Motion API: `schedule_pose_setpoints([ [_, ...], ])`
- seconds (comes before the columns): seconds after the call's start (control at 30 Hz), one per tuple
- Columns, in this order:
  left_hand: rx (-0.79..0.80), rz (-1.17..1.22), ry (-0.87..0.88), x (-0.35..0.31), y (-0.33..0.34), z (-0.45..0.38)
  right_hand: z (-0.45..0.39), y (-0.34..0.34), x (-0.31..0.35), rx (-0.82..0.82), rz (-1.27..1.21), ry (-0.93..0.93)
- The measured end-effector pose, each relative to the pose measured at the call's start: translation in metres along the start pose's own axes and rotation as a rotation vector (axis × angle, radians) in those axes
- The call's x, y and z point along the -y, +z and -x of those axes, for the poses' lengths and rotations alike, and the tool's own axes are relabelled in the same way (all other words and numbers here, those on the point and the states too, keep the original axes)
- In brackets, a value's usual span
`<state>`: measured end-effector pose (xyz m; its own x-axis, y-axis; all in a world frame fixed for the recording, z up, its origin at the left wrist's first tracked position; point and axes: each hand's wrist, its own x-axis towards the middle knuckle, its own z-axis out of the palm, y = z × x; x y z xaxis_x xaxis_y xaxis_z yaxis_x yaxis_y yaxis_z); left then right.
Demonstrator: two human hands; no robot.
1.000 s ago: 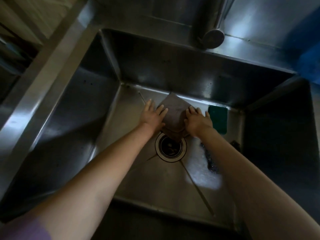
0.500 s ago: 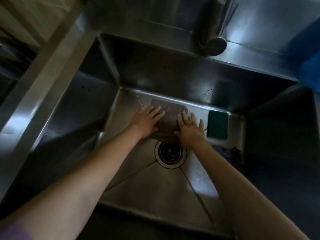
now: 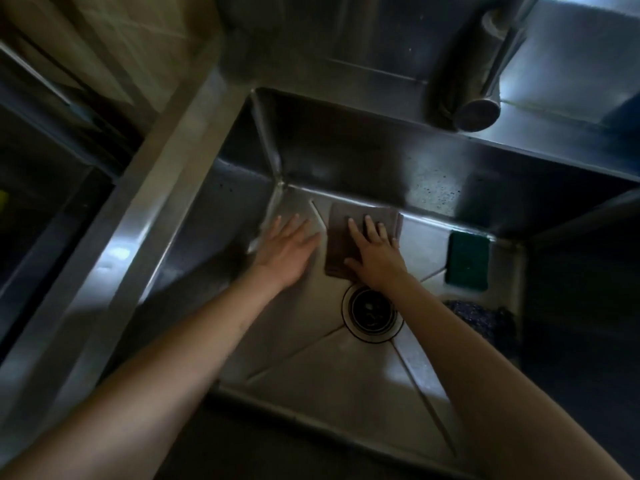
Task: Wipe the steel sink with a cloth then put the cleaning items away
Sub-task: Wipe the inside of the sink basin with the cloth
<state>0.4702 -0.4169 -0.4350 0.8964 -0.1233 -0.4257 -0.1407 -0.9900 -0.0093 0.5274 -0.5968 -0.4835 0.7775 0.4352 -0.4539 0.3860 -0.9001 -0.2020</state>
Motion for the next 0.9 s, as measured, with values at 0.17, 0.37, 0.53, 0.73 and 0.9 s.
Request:
schedule_pose_setpoints([
  [0.17,0.027,-0.005,-0.021,0.012,0.003,0.021,-0.01,0.006,0.013,0.081,0.021,0.035],
  [0.37,0.022,0.036,-0.05,0.017,0.01,0.025,-0.01,0.005,0.014,0.059,0.013,0.041],
  [0.53,0.028,0.055,-0.036,0.019,0.018,0.035,-0.013,0.0,0.017,0.052,0.055,0.045],
  [0.73,-0.021,0.041,-0.019,0.028,0.028,0.059,-0.016,-0.001,0.025,0.061,0.044,0.089],
  [0.9,-0.065,-0.031,0.012,0.033,0.035,0.074,-0.025,-0.003,0.03,-0.123,-0.386,0.223],
])
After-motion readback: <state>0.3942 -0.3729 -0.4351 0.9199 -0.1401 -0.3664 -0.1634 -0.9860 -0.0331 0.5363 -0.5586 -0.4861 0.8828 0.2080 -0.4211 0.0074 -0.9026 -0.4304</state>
